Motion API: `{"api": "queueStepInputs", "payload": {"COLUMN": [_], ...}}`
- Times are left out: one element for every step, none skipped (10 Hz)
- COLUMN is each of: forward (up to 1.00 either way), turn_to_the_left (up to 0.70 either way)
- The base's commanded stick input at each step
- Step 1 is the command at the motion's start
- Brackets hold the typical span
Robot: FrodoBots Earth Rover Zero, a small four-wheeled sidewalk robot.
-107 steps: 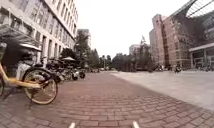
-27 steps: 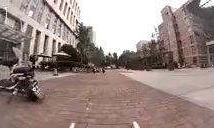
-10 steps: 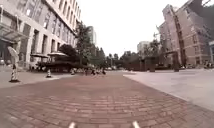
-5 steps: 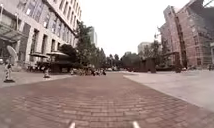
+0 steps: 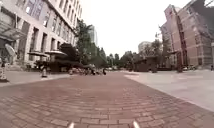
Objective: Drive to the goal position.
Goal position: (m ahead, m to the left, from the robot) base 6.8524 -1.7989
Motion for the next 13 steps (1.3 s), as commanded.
{"api": "queueStepInputs", "payload": {"forward": [0.7, 0.7, 0.7, 0.7, 0.7, 0.7, 0.7, 0.7, 0.7, 0.7, 0.7, 0.7, 0.7], "turn_to_the_left": [0.0, 0.0, 0.0, -0.07, -0.13, -0.14, -0.14, -0.08, 0.0, 0.0, 0.0, 0.0, 0.0]}}
